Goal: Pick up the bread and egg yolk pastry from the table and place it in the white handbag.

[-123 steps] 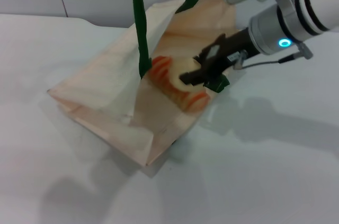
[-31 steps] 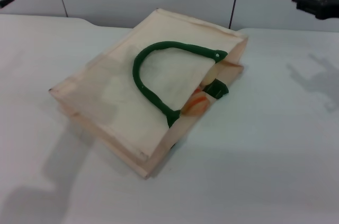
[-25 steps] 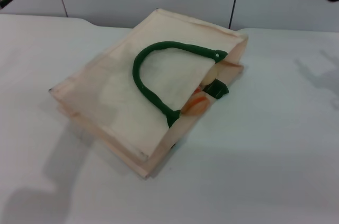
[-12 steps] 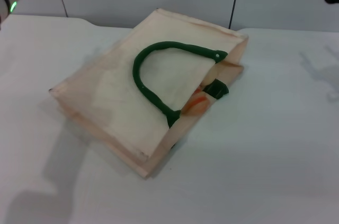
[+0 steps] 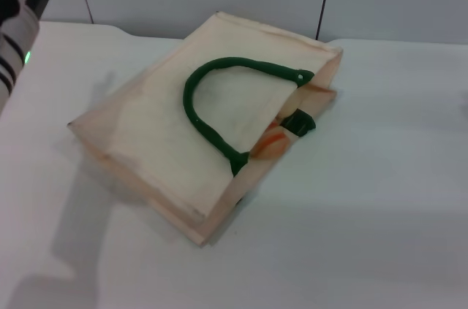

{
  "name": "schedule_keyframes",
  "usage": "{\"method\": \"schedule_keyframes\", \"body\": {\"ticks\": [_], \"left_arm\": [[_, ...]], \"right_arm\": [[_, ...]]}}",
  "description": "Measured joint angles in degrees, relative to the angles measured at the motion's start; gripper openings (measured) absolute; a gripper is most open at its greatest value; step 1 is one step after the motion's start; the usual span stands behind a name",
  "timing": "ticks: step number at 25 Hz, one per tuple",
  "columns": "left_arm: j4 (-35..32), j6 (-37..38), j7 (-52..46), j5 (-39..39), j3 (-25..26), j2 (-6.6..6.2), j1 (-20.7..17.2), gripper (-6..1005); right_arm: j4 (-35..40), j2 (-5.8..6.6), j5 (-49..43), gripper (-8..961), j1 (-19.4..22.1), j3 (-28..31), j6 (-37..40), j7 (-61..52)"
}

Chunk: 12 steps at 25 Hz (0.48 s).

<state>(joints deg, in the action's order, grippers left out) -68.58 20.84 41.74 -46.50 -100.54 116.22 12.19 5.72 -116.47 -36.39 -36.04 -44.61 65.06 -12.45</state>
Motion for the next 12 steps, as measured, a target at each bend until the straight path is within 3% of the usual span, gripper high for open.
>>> {"method": "schedule_keyframes", "body": {"ticks": [5, 12], "left_arm": [[6.3, 7.0, -4.4, 0.4, -3.4, -0.12, 0.7, 722], [13.0, 13.3, -6.1, 0.1, -7.9, 0.06, 1.1, 719]], "right_arm": [[-4.7, -0.05, 3.9, 759, 0.2, 1.8, 0.7, 5.3], [-7.0, -0.09, 4.6, 759, 2.7, 2.3, 2.4, 3.4]]}}
